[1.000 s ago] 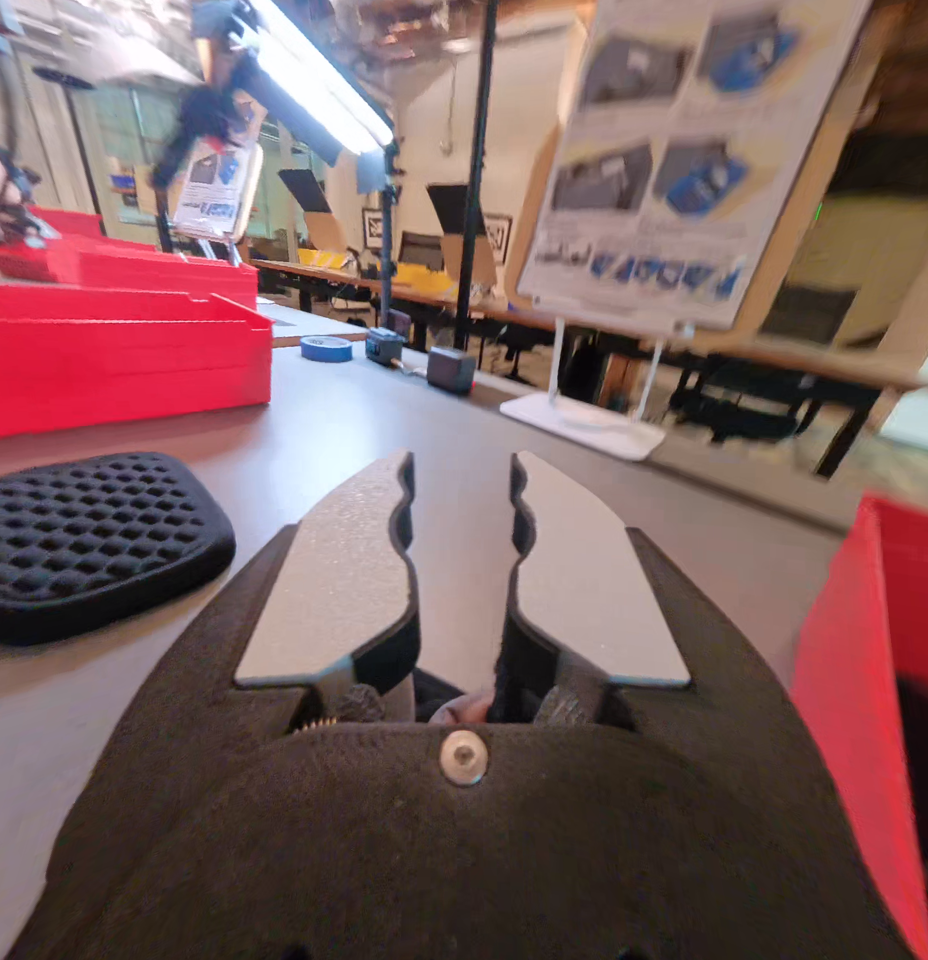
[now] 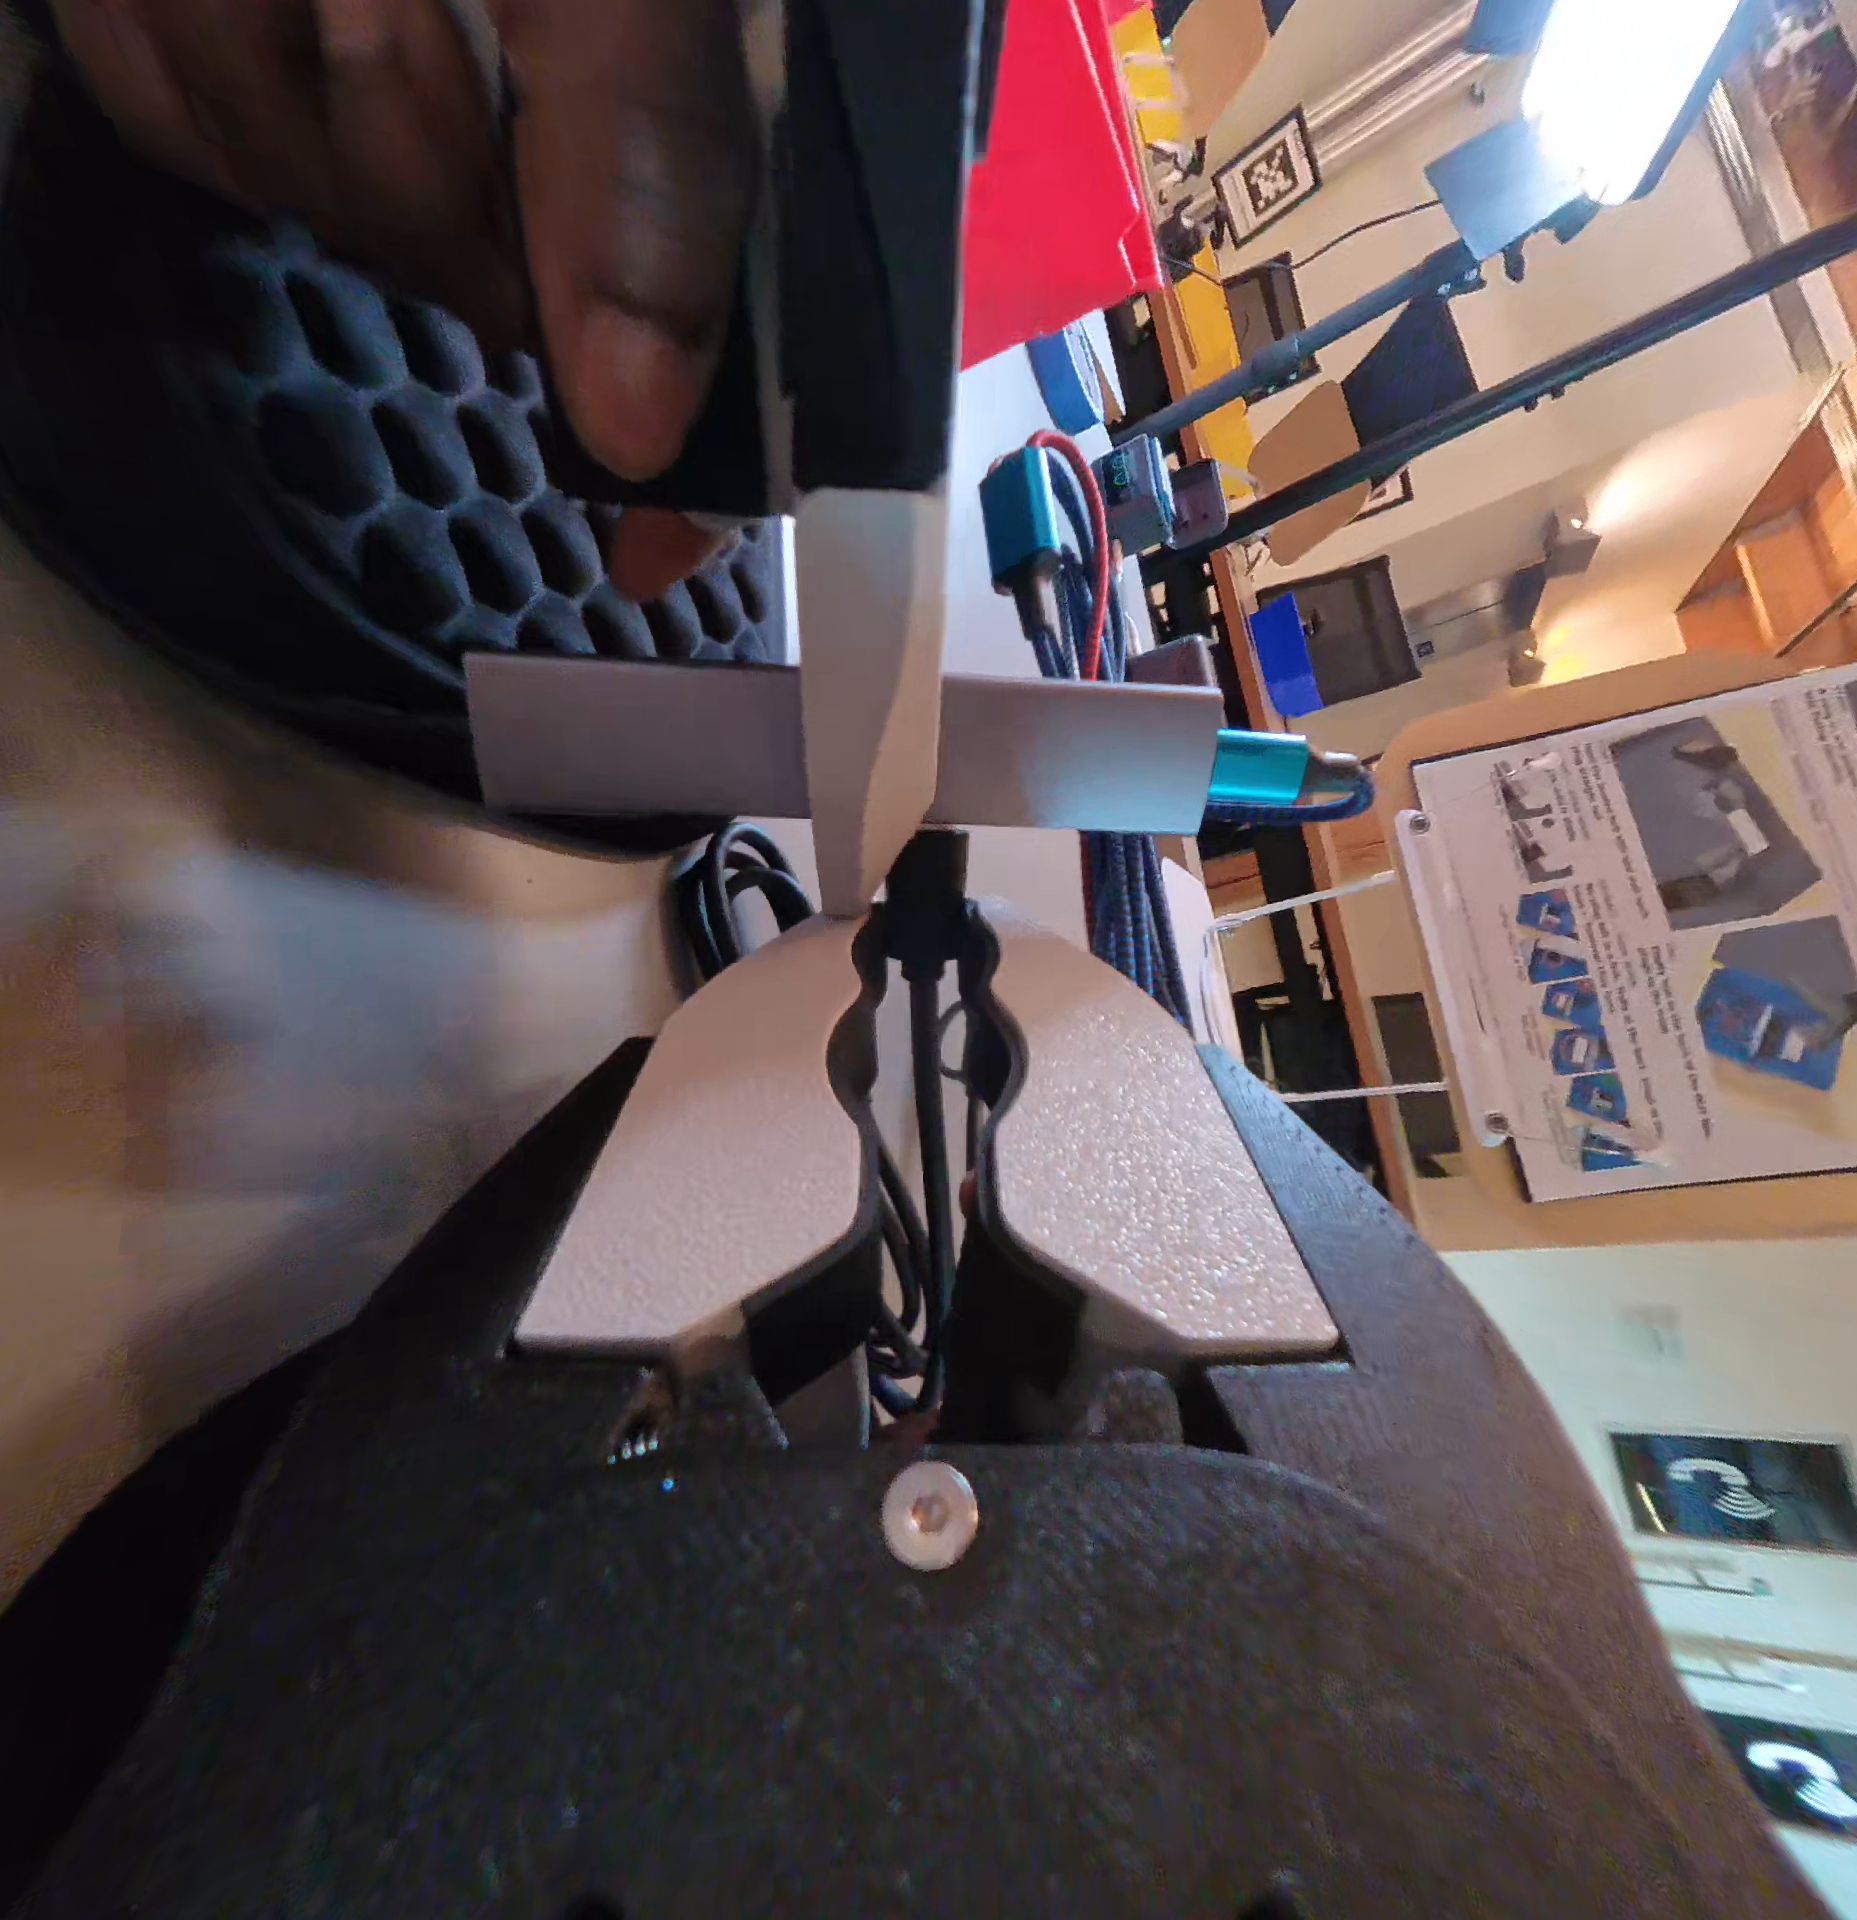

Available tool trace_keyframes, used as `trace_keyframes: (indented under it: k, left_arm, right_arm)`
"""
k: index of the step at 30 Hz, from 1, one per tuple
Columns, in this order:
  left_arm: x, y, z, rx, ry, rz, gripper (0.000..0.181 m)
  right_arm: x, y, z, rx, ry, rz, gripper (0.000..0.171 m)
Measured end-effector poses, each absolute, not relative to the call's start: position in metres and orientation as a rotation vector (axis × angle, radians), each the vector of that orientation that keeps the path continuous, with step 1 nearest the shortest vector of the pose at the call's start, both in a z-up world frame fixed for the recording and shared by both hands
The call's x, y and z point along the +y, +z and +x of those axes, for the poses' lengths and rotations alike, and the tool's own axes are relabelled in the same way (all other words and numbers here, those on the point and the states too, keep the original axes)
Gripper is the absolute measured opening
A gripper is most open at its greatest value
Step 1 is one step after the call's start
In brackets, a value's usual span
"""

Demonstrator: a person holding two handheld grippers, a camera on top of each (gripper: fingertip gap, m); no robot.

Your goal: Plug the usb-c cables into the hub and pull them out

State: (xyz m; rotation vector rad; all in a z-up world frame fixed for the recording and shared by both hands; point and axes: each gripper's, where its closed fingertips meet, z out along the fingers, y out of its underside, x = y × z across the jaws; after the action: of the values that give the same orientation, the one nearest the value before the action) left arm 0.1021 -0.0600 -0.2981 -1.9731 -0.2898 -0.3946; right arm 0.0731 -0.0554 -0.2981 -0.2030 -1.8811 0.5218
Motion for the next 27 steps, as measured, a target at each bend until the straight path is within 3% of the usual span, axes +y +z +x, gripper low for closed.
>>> trace_keyframes:
  k: [6,10,17,21,27]
  left_arm:
    - [-0.061,-0.297,0.105,-0.252,-0.37,-1.947,0.011]
    - [-0.065,-0.29,0.096,-0.314,-0.334,-1.862,0.01]
    - [-0.068,-0.279,0.094,-0.308,-0.33,-1.784,0.01]
    - [-0.103,-0.251,0.058,-0.502,-0.4,-1.471,0.009]
    - [-0.095,-0.258,0.061,-0.474,-0.378,-1.548,0.01]
  right_arm:
    - [-0.055,-0.298,0.077,-1.883,0.548,-0.166,0.013]
    - [-0.061,-0.299,0.073,-1.821,0.648,-0.458,0.013]
    - [-0.061,-0.289,0.071,-1.843,0.54,-0.337,0.013]
    - [-0.017,-0.315,0.077,-1.851,0.451,-0.529,0.013]
    - [-0.004,-0.226,0.089,-1.652,0.766,-0.61,0.013]
